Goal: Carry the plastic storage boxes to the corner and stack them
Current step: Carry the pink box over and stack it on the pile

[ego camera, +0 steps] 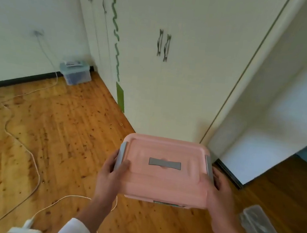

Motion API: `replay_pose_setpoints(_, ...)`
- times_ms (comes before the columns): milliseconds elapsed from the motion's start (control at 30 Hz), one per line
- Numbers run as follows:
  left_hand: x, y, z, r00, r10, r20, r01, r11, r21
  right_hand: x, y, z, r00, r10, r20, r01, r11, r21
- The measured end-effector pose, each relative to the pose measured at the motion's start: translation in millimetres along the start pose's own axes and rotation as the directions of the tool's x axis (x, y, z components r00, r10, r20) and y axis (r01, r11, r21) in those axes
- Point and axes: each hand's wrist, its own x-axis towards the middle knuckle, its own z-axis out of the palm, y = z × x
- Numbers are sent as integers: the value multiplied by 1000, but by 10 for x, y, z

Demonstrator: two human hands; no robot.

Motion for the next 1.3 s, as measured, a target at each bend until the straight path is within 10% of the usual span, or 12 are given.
replay_pose_setpoints(433,1073,266,-441,924,29,-382,-51,998,-48,1263,-515,1409,910,-122,397,133,991,1)
replay_pose_setpoints(1300,2948,859,-504,764,-17,-645,-80,989,-120,3183,-1225,3390,750,-174,638,242,970,-20)
